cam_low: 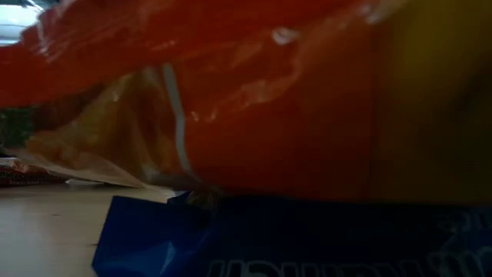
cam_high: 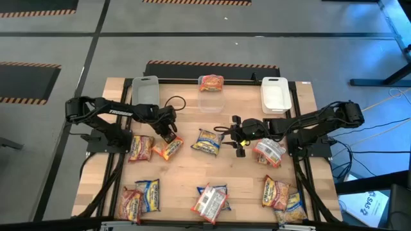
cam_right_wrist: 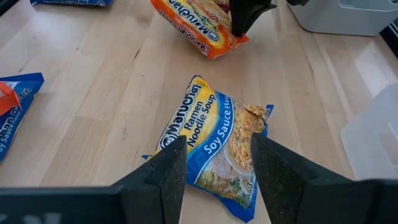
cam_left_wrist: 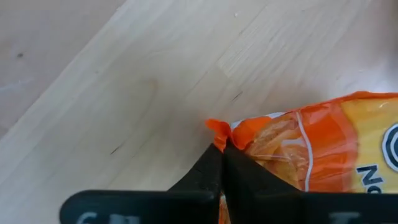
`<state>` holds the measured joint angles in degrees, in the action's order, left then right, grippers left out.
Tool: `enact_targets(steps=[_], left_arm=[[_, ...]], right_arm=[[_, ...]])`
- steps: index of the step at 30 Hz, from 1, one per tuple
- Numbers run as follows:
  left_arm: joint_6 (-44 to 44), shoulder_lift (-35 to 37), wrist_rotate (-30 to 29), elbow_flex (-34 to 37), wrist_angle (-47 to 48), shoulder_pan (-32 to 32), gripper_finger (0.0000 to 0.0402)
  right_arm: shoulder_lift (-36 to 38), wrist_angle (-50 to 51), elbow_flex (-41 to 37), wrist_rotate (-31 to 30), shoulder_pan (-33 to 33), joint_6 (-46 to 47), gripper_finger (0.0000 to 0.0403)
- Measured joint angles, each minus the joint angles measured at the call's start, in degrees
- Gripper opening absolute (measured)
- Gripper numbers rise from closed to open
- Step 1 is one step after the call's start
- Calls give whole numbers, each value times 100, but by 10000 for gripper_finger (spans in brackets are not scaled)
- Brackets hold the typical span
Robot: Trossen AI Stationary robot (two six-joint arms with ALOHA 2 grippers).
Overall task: Sort Maruchan noodles
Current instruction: Put the top left orange noodle into the transparent bin
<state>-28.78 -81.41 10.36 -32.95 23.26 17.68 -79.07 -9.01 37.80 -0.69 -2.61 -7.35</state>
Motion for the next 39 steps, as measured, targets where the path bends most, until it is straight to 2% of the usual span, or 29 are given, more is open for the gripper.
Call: enact_targets(steps=[10,20,24,31,33,39], left_arm=[[25,1133,-894,-472,-298,-384,1],[476,1509,-1537,-575,-1751,-773,0],[714,1512,-1550,-580,-2489,-872,0],[986,1513,-1517,-580,-3073,-936,0],[991,1513,-1506,-580,-3222,-978,0],[1049,1515,-1362,-579,-3543,-1029,0]], right_arm=[[0,-212,0,-46,0,-42,166],[0,-1165,0,-135,36,31,167],[0,-1268,0,-190,185,369,192],[-141,-1393,3,-385,581,457,249],[-245,-1412,-8,-221,737,426,255],[-899,-2442,0,620,989,413,257]])
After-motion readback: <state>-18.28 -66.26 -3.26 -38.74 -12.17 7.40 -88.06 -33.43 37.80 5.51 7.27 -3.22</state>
